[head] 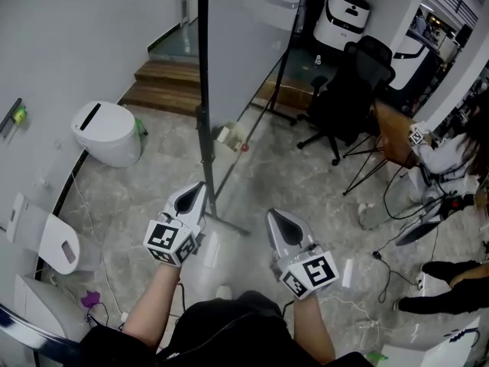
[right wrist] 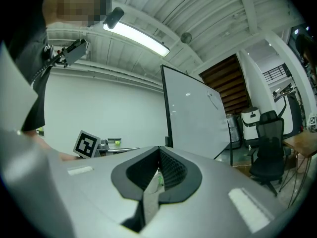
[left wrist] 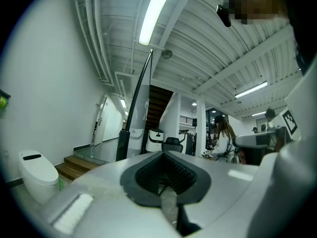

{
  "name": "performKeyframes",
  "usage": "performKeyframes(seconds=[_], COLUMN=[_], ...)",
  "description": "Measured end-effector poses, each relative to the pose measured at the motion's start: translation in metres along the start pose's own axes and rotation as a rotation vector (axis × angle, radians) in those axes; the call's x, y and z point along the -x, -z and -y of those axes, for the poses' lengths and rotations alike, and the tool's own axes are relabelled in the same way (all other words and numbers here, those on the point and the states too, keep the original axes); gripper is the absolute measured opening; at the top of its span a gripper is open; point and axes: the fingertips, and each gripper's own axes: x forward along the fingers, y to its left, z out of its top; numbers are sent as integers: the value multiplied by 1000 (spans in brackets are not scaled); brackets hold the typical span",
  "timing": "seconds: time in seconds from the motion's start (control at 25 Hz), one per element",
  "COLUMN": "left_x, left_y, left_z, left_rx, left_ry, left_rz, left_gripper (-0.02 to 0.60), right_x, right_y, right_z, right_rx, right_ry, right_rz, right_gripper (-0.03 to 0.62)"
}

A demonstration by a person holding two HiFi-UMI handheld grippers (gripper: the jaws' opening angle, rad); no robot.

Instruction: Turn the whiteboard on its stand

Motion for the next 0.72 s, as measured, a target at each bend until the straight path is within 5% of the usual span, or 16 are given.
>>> performKeyframes(seconds=[0.72], left_x=[-53], left_y=[-5], left_z=[-49], left_rx=[-59], left_ry=[-157], left_rz=[-23], left_gripper=[5], right_x=[-30], right_y=[-13], right_z=[42], right_rx=[-16], right_ry=[-91], right_rz=[9], right_gripper=[8])
